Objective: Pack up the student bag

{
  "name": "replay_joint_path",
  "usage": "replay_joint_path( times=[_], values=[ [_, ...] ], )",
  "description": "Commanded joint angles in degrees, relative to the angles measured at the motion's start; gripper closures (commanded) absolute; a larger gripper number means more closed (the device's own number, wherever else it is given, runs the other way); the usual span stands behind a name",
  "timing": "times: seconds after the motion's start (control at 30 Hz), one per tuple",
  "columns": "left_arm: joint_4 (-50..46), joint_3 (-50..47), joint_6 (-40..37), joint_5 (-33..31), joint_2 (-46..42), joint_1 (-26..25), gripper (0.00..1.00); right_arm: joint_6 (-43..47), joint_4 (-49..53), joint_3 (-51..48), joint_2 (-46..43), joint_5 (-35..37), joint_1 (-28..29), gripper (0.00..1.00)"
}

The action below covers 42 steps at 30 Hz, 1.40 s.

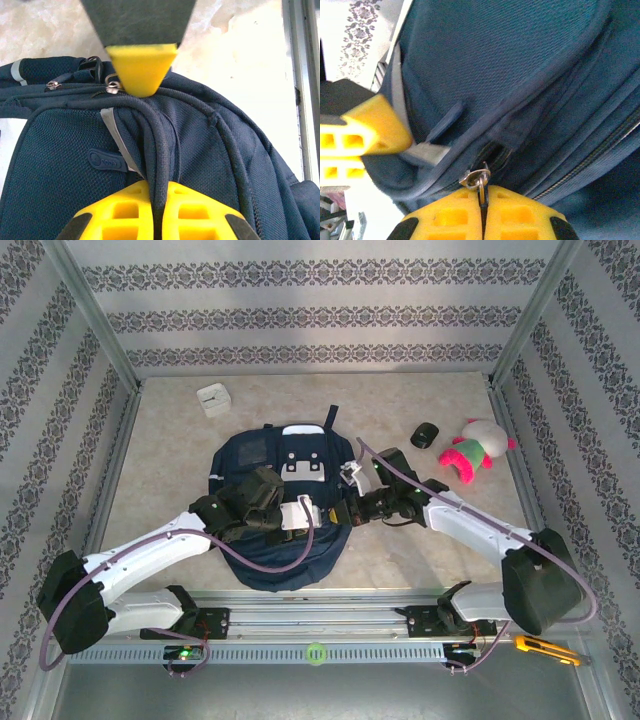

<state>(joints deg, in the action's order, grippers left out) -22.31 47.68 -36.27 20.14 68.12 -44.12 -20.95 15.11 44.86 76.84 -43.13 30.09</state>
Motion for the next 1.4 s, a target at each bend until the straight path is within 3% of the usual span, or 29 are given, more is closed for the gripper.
replay_joint_path(
  times=[0.0, 0.07, 0.17, 0.37, 0.47, 0.57, 0.63, 0.7, 0.9, 1.0, 1.17, 1.37],
  values=[
    [-5.03, -0.19, -2.31, 6.59, -3.24, 0.34, 1.00, -0.07, -0.48, 2.54, 2.75, 9.77, -3.63, 1.00],
    [-5.20, -0.17, -2.47, 7.60, -3.67, 0.29, 1.00, -2.29, 0.18, 3.04, 3.77, 15.18, -5.16, 1.00],
    [-5.29, -0.19, -2.75, 9.74, -3.96, 0.35, 1.00, -3.68, -2.11, 2.77, 4.73, 17.15, -6.53, 1.00],
    [-3.18, -1.17, -2.45, 10.17, -3.62, 0.28, 0.99, -3.65, -5.05, 3.19, 5.86, 14.26, -5.48, 1.00],
    [-1.45, -1.10, 1.40, 7.38, -3.38, 0.26, 0.79, -3.71, -2.23, 3.39, 4.66, 14.47, -5.21, 0.98],
    [1.05, -0.37, 10.37, 1.90, -4.29, 0.26, 0.50, -3.94, -0.15, 3.39, 3.26, 16.17, -5.10, 0.83],
    [2.60, 0.29, 20.48, -3.82, -5.62, 0.30, 0.30, -3.84, 4.21, 3.52, 0.58, 18.72, -5.15, 0.63],
    [-2.62, 2.74, 38.04, -12.59, -9.66, 0.35, 0.15, -5.71, 16.32, 6.31, -8.80, 22.05, -4.50, 0.37],
    [-14.11, 1.88, 65.42, -28.13, -16.25, 0.75, 0.14, -7.24, 24.51, 12.87, -11.15, 27.33, 2.04, 0.35],
    [-13.32, -2.66, 73.46, -28.36, -18.99, 1.36, 0.14, -6.18, 24.00, 15.30, -7.57, 28.27, 4.20, 0.34],
    [-9.52, -8.26, 80.05, -28.20, -18.57, 2.83, 0.15, -4.79, 21.65, 16.77, 2.27, 27.85, 6.77, 0.37],
    [-7.93, -13.14, 80.45, -31.88, -12.64, 4.03, 0.15, -7.00, 10.14, 6.95, 7.52, 30.16, 6.95, 0.42]
  ],
)
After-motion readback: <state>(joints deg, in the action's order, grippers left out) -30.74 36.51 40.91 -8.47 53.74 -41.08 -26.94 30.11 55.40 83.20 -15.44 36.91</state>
